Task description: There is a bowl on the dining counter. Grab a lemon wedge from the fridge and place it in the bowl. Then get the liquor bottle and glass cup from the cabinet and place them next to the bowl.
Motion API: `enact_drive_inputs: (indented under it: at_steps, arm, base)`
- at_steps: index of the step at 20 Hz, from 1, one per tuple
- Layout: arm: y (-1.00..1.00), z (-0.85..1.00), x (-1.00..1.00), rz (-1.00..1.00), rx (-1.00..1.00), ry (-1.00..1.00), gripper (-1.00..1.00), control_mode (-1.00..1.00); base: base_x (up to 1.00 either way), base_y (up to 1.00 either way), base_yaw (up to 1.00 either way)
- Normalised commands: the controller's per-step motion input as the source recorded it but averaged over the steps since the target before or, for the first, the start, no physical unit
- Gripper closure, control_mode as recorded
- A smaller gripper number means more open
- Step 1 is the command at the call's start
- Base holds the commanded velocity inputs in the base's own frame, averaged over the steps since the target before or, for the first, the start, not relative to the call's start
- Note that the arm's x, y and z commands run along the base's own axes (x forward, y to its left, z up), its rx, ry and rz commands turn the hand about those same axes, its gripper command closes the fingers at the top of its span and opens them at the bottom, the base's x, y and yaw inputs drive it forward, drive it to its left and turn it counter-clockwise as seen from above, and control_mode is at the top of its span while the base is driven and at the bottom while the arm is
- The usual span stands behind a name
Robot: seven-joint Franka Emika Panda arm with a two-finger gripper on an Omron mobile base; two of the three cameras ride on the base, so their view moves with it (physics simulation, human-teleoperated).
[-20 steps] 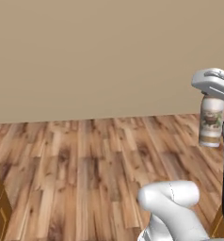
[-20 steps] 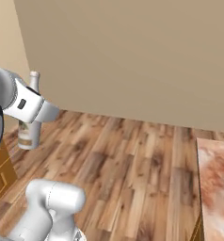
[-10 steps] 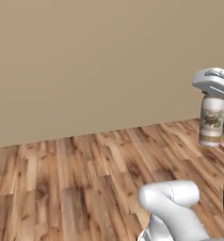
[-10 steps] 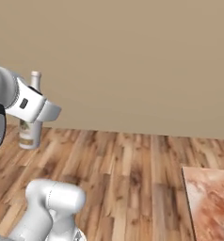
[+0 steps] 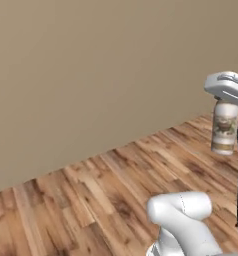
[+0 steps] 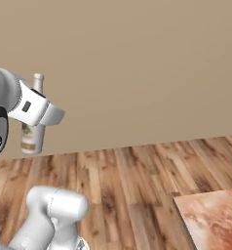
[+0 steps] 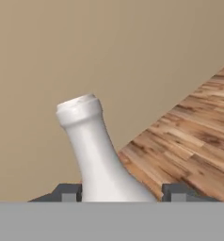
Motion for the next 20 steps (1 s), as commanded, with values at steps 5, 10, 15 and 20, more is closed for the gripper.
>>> enact_drive_inputs:
  at_steps: [5,10,15,20]
  arm:
    - [0.00,0.00,0.00,0.00,0.00,0.00,1.00,1.00]
    - [0.00,0.00,0.00,0.00,0.00,0.00,1.00,1.00]
    - [0.00,0.00,0.00,0.00,0.00,0.00,1.00,1.00]
    - [0.00,0.00,0.00,0.00,0.00,0.00,1.00,1.00]
  base:
    - [0.78,0.03,-0.58]
    - [0.69,0.08,-0.62]
    - [0.65,0.10,-0.63]
    - [0.64,0.18,-0.62]
